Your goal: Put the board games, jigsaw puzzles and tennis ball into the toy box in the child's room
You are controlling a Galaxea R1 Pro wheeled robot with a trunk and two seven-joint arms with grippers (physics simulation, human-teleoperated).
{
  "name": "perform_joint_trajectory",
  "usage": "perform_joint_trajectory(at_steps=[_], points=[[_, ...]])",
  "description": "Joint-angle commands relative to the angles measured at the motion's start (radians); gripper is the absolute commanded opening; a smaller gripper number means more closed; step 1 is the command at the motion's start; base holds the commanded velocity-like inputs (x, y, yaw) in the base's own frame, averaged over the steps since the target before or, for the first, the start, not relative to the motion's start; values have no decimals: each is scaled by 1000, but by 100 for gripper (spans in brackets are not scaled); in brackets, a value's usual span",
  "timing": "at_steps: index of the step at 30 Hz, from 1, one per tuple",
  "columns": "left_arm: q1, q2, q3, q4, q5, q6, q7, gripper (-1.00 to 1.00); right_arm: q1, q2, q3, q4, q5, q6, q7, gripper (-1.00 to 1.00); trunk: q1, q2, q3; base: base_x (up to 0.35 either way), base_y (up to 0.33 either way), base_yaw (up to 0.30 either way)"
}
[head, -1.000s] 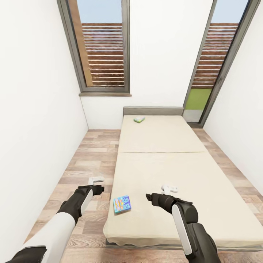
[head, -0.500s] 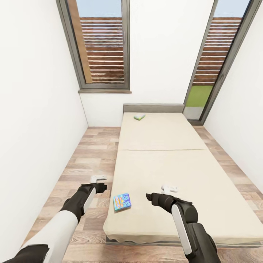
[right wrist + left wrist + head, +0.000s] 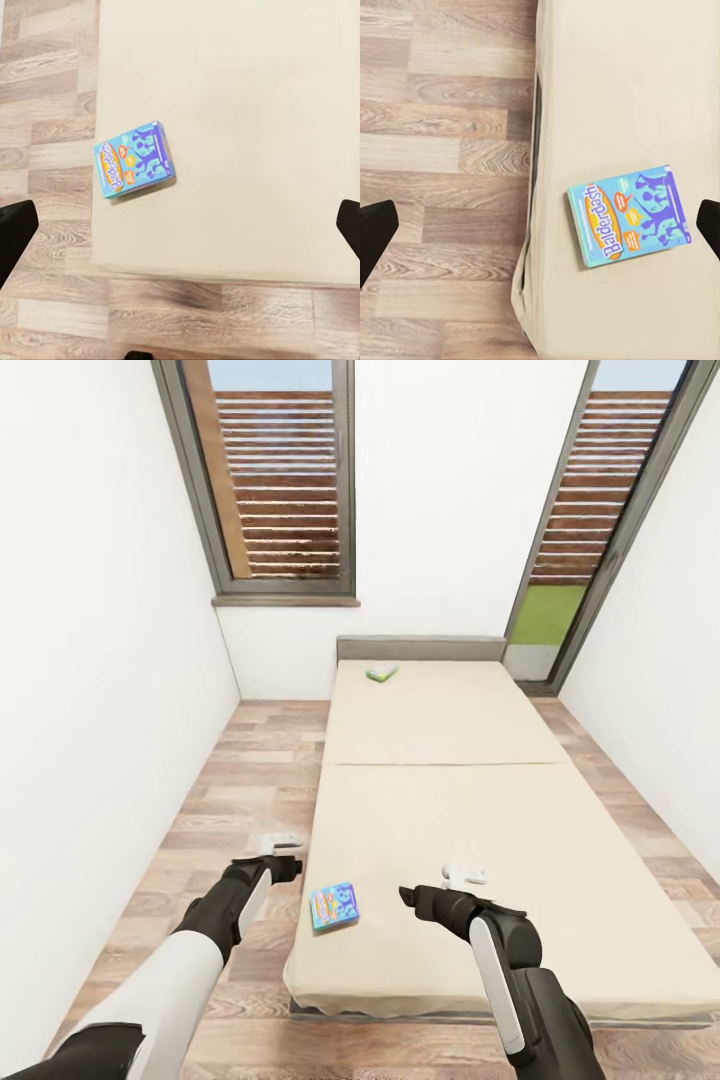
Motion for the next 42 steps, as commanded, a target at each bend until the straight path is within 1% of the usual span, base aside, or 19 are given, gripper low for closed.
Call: perform_joint_trajectory(at_steps=[1,5,7,11,16,24,37,42], points=[[-1,-2,3,-2,0,5,2,100,-1,0,-1,-1,-6,4,-3,100,0,-2,-3,0,0,0],[-1,-18,2,-2,-5,4,2,100,-1,0,-2,-1,-7,4,-3,100,0,-2,-10,0,0,0],[-1,-22,2,-2,-5,5,2,100,-1,0,-2,-1,-8,3,-3,100,0,-2,-13,0,0,0],[-7,-27,1,-4,-6,8,2,100,-1,0,-2,0,-11,-11,-3,100,0,-2,-20,0,0,0],[-42,-32,2,-4,-9,8,3,100,-1,0,-3,0,-13,-37,-2,100,0,-2,-28,0,0,0],[-54,-43,0,-2,-12,6,3,100,0,0,-3,-2,-14,-45,-1,100,0,-2,-41,0,0,0],[-56,-49,-6,-2,-12,3,3,100,1,-1,-4,-3,-16,-48,-1,100,0,-2,-62,0,0,0],[-56,-50,-7,-2,-12,-11,4,100,1,-1,-4,-6,-16,-48,-1,100,0,-2,-70,0,0,0]])
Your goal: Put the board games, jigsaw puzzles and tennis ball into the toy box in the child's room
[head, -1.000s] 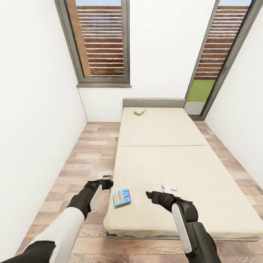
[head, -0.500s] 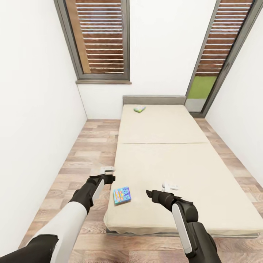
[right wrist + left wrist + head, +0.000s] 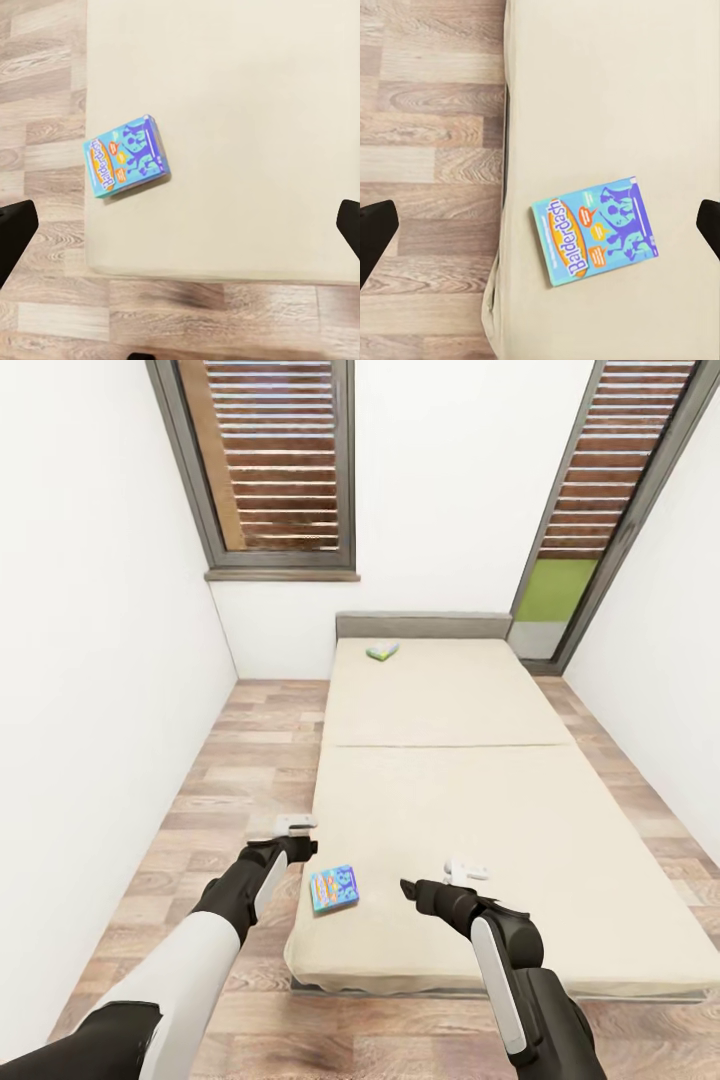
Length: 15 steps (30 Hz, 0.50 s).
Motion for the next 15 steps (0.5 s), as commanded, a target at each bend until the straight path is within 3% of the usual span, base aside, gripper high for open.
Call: perform_joint_trajectory(at_steps=[1,15], points=[[0,-1,2,-2,-1,-2,2,100,-1,0,0,-1,-5,4,-3,100,0,-2,-3,0,0,0],[0,-1,2,-2,-1,-30,2,100,-1,0,0,-3,-5,4,-3,100,0,-2,-26,0,0,0]])
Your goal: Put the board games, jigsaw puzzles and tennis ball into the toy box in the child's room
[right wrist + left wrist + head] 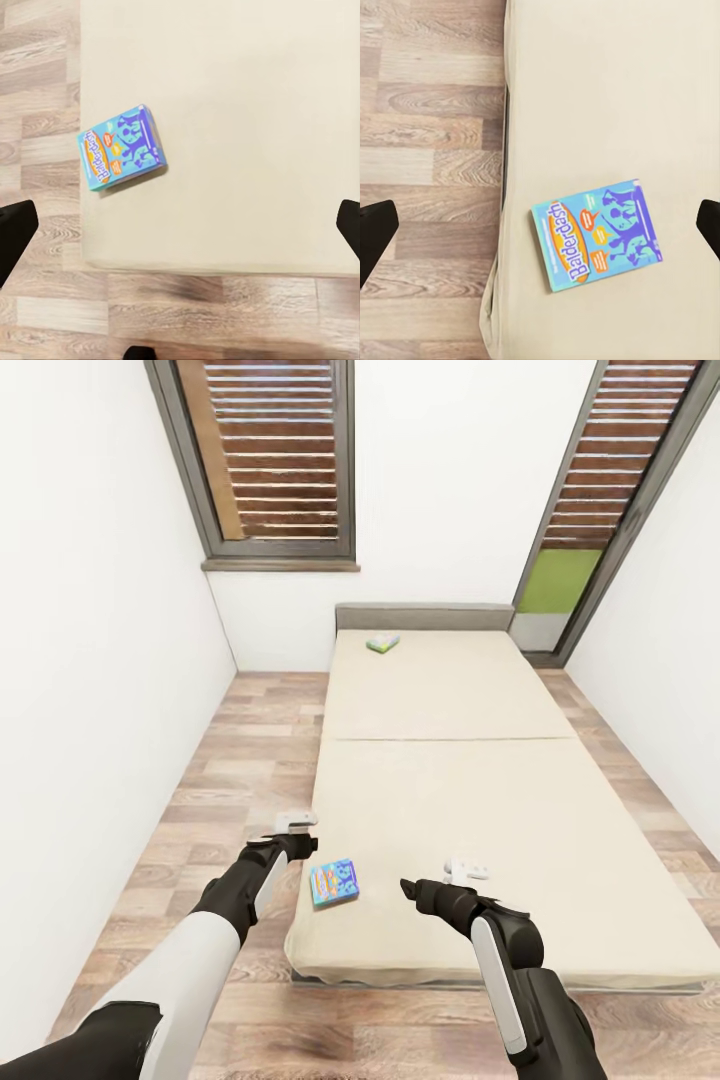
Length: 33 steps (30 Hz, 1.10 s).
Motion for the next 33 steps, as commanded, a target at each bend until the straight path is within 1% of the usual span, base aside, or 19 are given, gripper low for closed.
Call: perform_joint_trajectory(at_steps=[1,9,23,30,33], points=[[0,0,2,-2,-1,4,2,100,-1,0,0,-1,-5,4,-3,100,0,-2,-3,0,0,0],[0,0,2,-2,-1,-16,2,100,-1,0,0,3,-4,4,-3,100,0,-2,-16,0,0,0],[0,1,2,-13,1,-16,-7,100,-1,1,0,5,-3,4,-3,100,0,-2,-39,0,0,0],[0,0,2,-42,1,0,-6,100,-1,1,0,6,-4,4,-3,100,0,-2,-50,0,0,0],[0,1,3,-75,1,28,-5,100,-1,1,0,6,-5,4,-3,100,0,-2,-55,0,0,0]])
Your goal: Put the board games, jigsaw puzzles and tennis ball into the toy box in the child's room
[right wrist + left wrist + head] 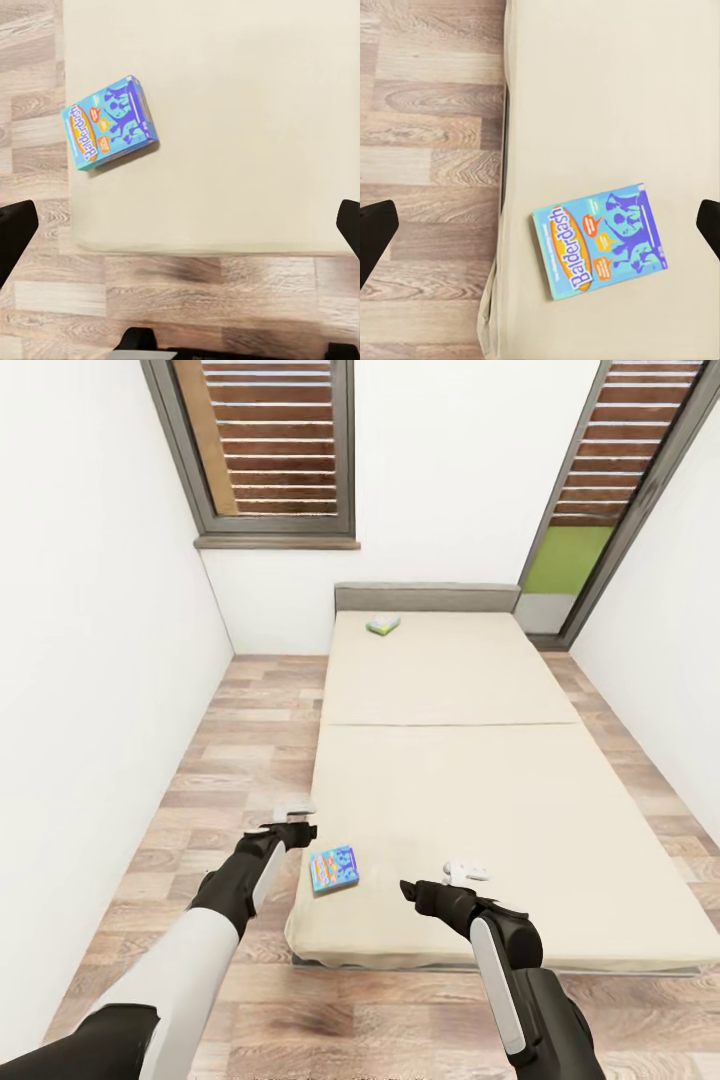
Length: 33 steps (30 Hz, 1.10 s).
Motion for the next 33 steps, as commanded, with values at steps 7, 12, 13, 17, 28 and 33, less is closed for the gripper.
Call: perform_joint_trajectory(at_steps=[7,12,13,17,28,33], points=[[0,4,1,-124,3,122,-2,100,-1,0,0,-1,-6,4,-3,100,0,-2,-13,0,0,0],[0,5,3,-148,4,149,-4,100,-1,0,0,-1,-6,4,-3,100,0,-2,-21,0,0,0],[0,5,3,-150,4,151,-4,100,-1,0,0,-1,-7,4,-2,100,0,-2,-23,0,0,0],[0,5,3,-158,3,157,-4,100,2,-3,-2,-10,-11,9,9,100,0,-2,-29,0,0,0],[0,5,4,-160,4,160,-4,100,16,-61,-78,-85,-142,24,347,100,0,-2,-47,0,0,0],[0,5,4,-160,4,159,-4,100,16,-112,-128,-93,-178,25,594,100,0,-2,-55,0,0,0]])
